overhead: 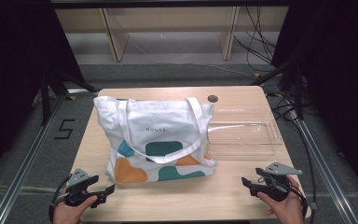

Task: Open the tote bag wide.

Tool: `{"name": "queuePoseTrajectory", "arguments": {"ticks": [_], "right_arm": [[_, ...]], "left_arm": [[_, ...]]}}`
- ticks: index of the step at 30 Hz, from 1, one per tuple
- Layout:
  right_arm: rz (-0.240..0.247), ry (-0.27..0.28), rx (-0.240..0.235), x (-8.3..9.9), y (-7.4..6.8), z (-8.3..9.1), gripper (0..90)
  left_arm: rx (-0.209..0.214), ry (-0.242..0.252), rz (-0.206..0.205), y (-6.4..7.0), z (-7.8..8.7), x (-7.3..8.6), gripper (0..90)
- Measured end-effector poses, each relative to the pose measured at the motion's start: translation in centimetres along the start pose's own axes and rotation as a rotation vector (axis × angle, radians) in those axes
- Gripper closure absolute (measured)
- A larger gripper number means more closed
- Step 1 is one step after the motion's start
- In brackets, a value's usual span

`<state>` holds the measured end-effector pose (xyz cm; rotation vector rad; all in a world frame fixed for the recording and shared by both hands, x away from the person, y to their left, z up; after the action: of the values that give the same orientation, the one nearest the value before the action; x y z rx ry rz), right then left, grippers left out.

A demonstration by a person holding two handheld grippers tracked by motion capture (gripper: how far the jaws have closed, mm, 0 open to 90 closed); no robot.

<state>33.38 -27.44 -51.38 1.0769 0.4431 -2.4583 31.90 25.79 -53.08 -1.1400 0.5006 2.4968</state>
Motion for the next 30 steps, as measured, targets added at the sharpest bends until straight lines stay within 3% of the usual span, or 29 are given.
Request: {"name": "queuePoseTrajectory", "arguments": {"ticks": [3,6,11,13,18,19,22,23,27,28,30], "right_arm": [[0.033,0.006,0.012,0.0,0.5,0.0,30.3],[-0.004,0.009,0.004,-0.1,0.2,0.1,30.3],[0.023,-0.003,0.002,-0.1,0.1,0.1,30.6],[0.066,0.015,0.015,-0.4,0.3,0.1,31.1],[0.078,0.024,0.014,-0.8,0.1,0.1,30.4],[0.078,0.031,0.0,-0.9,0.0,0.0,30.0],[0.099,0.028,0.013,-1.2,0.0,0.0,28.6],[0.05,0.026,0.005,-1.2,-0.4,-0.1,28.6],[0.062,0.031,0.016,-1.4,-0.6,-0.1,26.9],[0.105,0.039,0.008,-1.6,-0.3,-0.1,26.9],[0.082,0.046,0.008,-1.7,-0.6,0.0,27.1]], "left_arm": [[-0.003,0.002,0.013,0.0,0.0,0.0,20.3],[-0.007,0.01,0.016,-0.2,0.2,-0.1,20.3],[-0.006,0.002,0.014,-0.2,0.3,-0.1,20.2],[-0.009,0.006,0.01,-0.3,0.3,-0.2,20.1],[-0.012,0.017,0.031,-0.1,0.3,-0.3,19.5],[-0.012,0.015,0.014,-0.2,0.4,-0.4,19.5],[-0.005,0.011,0.017,-0.1,0.4,-0.4,19.5],[-0.005,0.011,0.017,-0.1,0.4,-0.4,19.5],[-0.009,0.016,0.009,-0.1,0.4,-0.5,19.5],[-0.013,0.014,0.011,-0.1,0.4,-0.5,19.5],[-0.008,0.019,0.018,0.0,0.4,-0.7,19.5]]}}
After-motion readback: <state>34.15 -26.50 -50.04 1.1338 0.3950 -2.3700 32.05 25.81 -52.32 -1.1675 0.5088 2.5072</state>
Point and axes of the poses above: each handheld gripper's, and its own axes: z roughly backward along the jaws, x roughly out of its underside, y roughly to its right, the point moved 5 cm from there along -z, roughly forward along the jaws
